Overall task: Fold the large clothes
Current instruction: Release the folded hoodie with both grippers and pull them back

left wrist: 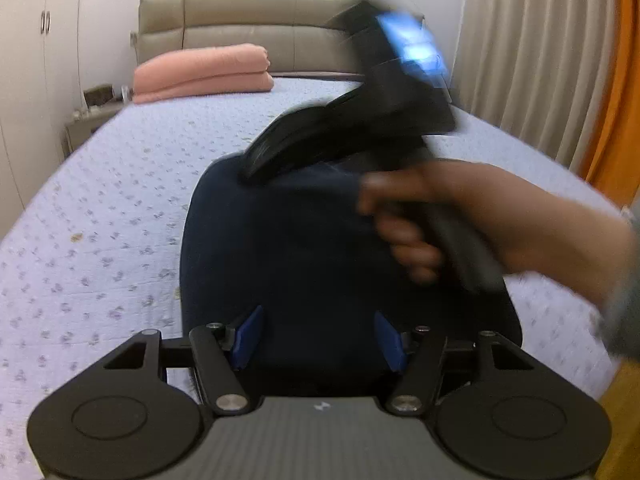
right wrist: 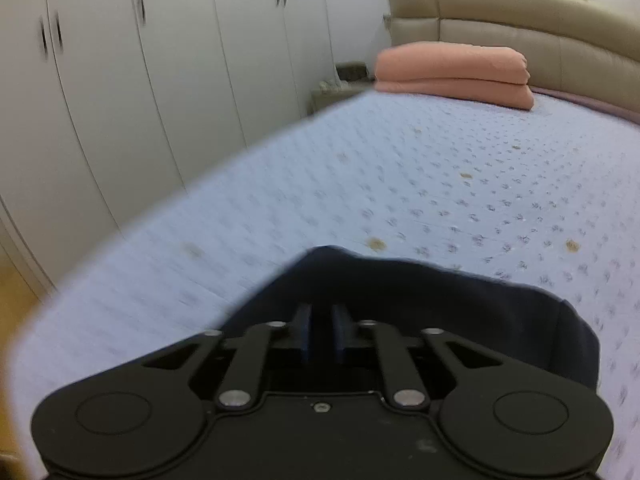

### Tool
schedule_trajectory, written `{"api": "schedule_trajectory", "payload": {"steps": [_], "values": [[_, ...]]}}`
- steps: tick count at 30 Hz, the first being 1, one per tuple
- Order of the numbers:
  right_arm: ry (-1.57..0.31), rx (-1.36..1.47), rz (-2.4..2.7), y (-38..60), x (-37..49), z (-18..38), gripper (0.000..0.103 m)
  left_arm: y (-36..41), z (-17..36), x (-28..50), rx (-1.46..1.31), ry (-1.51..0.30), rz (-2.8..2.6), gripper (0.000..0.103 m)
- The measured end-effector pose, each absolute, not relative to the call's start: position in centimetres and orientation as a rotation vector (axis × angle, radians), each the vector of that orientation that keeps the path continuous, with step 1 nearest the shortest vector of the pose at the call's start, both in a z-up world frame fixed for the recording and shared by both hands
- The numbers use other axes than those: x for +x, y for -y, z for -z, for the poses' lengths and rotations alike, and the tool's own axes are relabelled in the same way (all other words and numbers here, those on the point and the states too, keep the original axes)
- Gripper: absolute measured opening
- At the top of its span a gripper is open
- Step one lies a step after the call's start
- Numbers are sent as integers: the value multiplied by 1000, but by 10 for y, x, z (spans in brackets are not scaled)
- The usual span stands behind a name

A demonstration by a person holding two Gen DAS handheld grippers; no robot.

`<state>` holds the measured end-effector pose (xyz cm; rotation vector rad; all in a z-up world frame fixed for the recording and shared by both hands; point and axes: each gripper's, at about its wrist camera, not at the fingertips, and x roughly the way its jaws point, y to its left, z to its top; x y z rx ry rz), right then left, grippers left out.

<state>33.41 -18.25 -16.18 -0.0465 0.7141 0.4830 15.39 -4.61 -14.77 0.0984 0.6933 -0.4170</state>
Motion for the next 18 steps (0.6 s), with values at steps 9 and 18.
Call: {"api": "schedule_trajectory", "payload": {"steps": [9, 18], "values": [[-755, 32, -130, 264, 336, 162, 14, 38, 156, 148, 104, -675, 438, 63], [-755, 5, -245, 237, 208, 164, 18, 26, 157, 162, 17, -689, 433, 63]]}}
